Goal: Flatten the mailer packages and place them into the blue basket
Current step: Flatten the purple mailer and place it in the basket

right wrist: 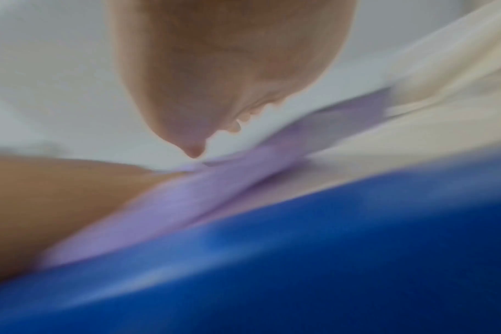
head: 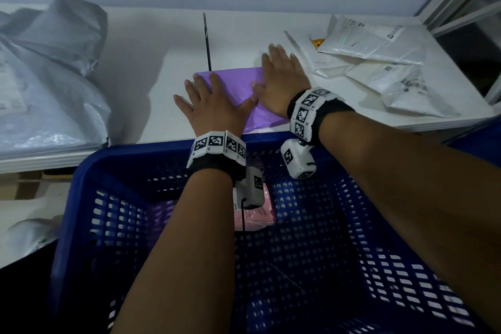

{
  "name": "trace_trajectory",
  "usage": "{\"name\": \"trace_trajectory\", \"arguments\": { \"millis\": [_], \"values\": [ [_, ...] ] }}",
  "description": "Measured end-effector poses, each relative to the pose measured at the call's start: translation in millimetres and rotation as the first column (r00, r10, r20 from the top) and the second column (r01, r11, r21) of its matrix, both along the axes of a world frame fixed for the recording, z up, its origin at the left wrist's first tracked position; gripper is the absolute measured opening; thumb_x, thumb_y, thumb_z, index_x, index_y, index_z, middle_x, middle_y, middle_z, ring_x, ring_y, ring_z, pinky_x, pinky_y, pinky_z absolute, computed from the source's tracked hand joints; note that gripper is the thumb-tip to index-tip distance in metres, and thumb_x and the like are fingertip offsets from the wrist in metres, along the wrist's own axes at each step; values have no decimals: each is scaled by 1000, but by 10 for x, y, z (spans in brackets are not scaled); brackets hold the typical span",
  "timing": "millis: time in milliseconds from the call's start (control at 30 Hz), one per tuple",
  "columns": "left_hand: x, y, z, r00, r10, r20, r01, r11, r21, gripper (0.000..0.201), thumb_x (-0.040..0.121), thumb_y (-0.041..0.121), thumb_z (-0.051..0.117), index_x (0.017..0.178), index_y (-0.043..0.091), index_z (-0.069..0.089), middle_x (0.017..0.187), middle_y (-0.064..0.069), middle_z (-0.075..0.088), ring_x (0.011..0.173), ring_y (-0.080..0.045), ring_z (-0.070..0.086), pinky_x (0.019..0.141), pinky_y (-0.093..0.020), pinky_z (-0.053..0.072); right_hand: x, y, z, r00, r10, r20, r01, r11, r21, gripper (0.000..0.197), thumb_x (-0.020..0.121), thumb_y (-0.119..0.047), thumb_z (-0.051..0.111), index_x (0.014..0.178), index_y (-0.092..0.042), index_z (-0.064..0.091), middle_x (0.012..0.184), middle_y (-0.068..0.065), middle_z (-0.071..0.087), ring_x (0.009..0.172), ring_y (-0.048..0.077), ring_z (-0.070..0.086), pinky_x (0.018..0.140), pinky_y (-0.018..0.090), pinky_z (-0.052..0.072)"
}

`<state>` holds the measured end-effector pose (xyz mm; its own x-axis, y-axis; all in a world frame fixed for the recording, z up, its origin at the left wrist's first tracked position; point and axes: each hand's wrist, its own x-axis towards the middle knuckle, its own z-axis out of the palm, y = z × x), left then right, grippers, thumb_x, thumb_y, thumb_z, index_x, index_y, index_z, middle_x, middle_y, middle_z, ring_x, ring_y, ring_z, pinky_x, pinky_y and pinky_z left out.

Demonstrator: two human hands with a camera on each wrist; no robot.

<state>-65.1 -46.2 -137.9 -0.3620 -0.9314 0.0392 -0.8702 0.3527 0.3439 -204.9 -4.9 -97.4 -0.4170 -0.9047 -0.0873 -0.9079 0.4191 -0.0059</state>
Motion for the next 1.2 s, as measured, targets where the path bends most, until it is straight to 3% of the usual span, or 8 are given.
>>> {"name": "trace_trajectory", "arguments": {
  "millis": [133, 233, 467, 733, 833, 967, 1067, 1200],
  "values": [
    [25, -29, -43, 997, -11, 71, 12, 1000, -12, 70, 98, 43, 35, 159, 18, 9, 166, -15, 7, 153, -35, 4, 120, -61, 2, 568, -97, -155, 939, 46, 341, -29, 998, -55, 63, 106, -43, 22, 158, -10, 12, 167, 7, 2, 154, 19, -2, 124, 42, -2],
    [27, -28, -46, 996, -13, 88, 14, 1000, -3, 70, 99, 41, 34, 159, 18, 6, 166, -14, 5, 153, -34, 2, 120, -60, 0, 512, -11, -245, 924, 73, 376, -50, 996, -71, 63, 106, -46, 17, 160, -16, 4, 167, 1, -6, 153, 13, -10, 124, 38, -7],
    [31, -37, -51, 999, -40, 14, 40, 998, 42, 110, 78, 89, 29, 159, 17, 9, 165, -17, 7, 152, -38, 3, 118, -62, -3, -19, 267, -326, 982, 31, 185, -26, 999, -28, 67, 105, -51, 20, 159, -17, 1, 167, 5, -2, 154, 16, -1, 124, 40, 0],
    [35, -39, 8, 992, -81, 95, 70, 991, 115, 125, 70, 97, 28, 159, 14, -4, 166, -16, -6, 152, -39, -8, 115, -67, -7, -370, 531, -286, 998, 18, 58, -23, 996, 90, 67, 104, -52, 14, 160, -18, 0, 168, 2, -2, 154, 17, -2, 124, 42, -1],
    [-91, 79, 195, 961, -134, 244, 128, 991, 38, 107, 85, 81, 33, 158, 12, -3, 165, -17, -6, 151, -40, -9, 111, -73, -9, -397, 630, -327, 995, -24, 97, 16, 997, 78, 66, 104, -51, 14, 159, -18, -2, 167, 1, -4, 154, 16, -4, 124, 42, -2],
    [-477, 396, 310, 848, -488, 206, 492, 870, 34, 65, 102, 36, 33, 159, 24, 4, 168, -4, 2, 154, -26, -1, 118, -64, -4, -423, 628, -339, 997, -1, 83, -4, 998, 56, 64, 105, -46, 17, 160, -17, 0, 167, 2, -4, 154, 17, -3, 124, 44, 0],
    [-515, 459, 195, 831, -506, 231, 501, 861, 86, 57, 104, 36, 20, 159, 27, 11, 167, 3, 0, 154, -20, -5, 120, -58, -8, -444, 648, -338, 995, -6, 99, 2, 999, 37, 60, 106, -41, 20, 160, -20, 4, 168, 1, -2, 154, 15, -2, 124, 41, 0],
    [-444, 363, 176, 849, -485, 208, 485, 873, 54, 58, 104, 42, 25, 159, 25, 17, 167, 2, 2, 154, -20, -2, 121, -53, -3, -437, 636, -355, 991, -20, 129, 26, 999, -44, 59, 106, -46, 24, 160, -25, 13, 167, -2, 7, 153, 14, 4, 123, 41, 2]
  ]
}}
